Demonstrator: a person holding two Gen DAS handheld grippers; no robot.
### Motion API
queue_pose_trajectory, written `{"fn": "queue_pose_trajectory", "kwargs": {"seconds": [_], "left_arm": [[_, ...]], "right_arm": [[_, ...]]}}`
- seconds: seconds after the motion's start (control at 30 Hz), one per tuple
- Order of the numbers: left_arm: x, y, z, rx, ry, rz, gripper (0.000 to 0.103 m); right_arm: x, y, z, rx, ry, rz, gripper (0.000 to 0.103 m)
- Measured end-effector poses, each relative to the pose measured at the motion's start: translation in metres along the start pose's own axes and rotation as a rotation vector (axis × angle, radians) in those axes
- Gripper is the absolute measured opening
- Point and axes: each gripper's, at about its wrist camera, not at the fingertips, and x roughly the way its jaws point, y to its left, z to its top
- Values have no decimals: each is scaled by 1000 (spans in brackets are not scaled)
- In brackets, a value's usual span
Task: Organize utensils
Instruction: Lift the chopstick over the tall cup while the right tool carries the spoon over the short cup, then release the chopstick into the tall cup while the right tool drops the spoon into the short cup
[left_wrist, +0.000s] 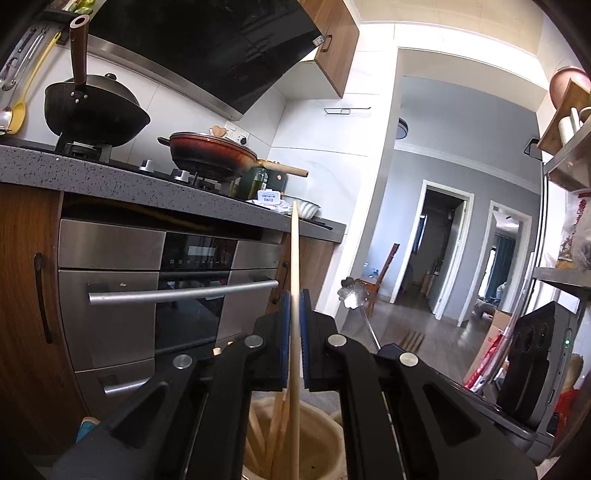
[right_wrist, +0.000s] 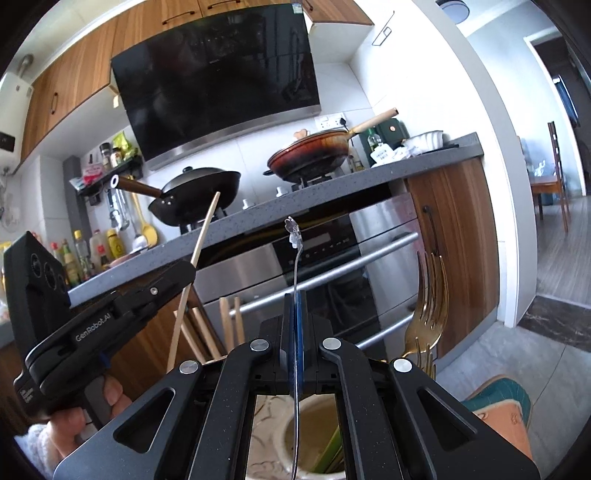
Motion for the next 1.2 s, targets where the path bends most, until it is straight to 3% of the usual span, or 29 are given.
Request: {"fn": "queue_pose_trajectory", "kwargs": {"seconds": [0.17, 0.6, 0.9, 1.2], "left_arm": [[8, 1, -9, 34, -12, 47, 5], [-13, 5, -25, 67, 45, -3, 5], [-24, 2, -34, 113, 71, -18, 5], [-29, 1, -41, 121, 116, -25, 5]], "right_arm": [[12, -1, -8, -41, -3, -27, 2], [26, 2, -15, -102, -34, -68, 2], [14, 14, -38, -240, -29, -109, 2], [-15, 17, -46, -247, 5, -100, 2]]}}
